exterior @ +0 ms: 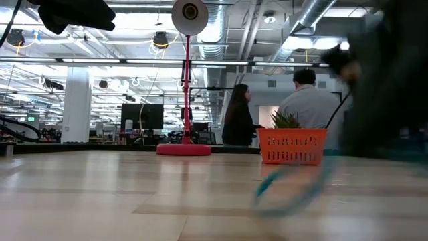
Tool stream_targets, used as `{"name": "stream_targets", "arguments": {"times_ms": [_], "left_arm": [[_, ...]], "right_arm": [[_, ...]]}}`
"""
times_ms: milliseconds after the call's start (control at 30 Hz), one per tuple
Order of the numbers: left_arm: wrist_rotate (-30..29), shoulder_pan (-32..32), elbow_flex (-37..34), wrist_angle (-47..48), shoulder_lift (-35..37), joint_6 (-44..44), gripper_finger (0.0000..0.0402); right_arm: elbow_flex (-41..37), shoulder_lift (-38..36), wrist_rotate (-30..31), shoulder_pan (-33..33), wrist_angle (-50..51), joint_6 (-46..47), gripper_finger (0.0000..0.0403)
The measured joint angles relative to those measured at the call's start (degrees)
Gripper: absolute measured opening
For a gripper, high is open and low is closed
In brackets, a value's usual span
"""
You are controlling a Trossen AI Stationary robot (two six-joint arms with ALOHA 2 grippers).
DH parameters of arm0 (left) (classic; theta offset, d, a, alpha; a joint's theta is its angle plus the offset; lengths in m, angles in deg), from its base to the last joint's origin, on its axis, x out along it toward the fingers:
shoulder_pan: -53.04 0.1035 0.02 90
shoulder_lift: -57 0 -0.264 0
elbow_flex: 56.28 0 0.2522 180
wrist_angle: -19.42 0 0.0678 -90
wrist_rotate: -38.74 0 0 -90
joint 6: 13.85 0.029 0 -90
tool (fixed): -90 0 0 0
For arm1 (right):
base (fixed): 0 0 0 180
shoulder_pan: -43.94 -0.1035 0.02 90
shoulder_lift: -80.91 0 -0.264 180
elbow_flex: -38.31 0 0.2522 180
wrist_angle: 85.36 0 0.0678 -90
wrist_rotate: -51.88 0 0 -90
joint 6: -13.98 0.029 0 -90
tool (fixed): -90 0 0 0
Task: Pick and place items into bin
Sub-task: Put the blue rubberband into the orange basket
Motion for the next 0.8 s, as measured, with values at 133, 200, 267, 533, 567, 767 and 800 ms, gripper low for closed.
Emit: {"name": "stream_targets", "arguments": {"times_ms": [133, 200, 267, 533, 567, 767, 800], "left_arm": [[0.0, 0.0, 0.0, 0.0, 0.0, 0.0, 0.0119], [-0.4, 0.0, 0.0, 0.0, 0.0, 0.0, 0.0119], [-0.4, 0.0, 0.0, 0.0, 0.0, 0.0, 0.0119], [-2.1, 0.0, 0.0, 0.0, 0.0, 1.5, 0.0119], [-2.3, 0.0, 0.0, 0.0, 0.0, 1.6, 0.0119], [-2.6, 0.0, 0.0, 0.0, 0.0, 1.6, 0.0119], [-2.5, 0.0, 0.0, 0.0, 0.0, 1.6, 0.0119]], "right_arm": [[0.1, -8.1, 12.4, 0.1, 18.5, 7.6, 0.0004], [0.0, -12.2, 19.5, 0.0, 27.1, 11.5, 0.0002], [0.1, -16.1, 26.8, 0.3, 34.7, 15.1, 0.0004], [0.1, -25.5, 36.4, 8.2, 49.6, 22.9, 0.0002], [0.1, -25.8, 35.8, 9.9, 50.0, 22.9, 0.0002], [-0.6, -24.1, 18.2, 22.6, 51.3, 21.3, 0.0001], [-1.5, -23.6, 15.8, 24.5, 50.3, 20.0, 0.0001]]}}
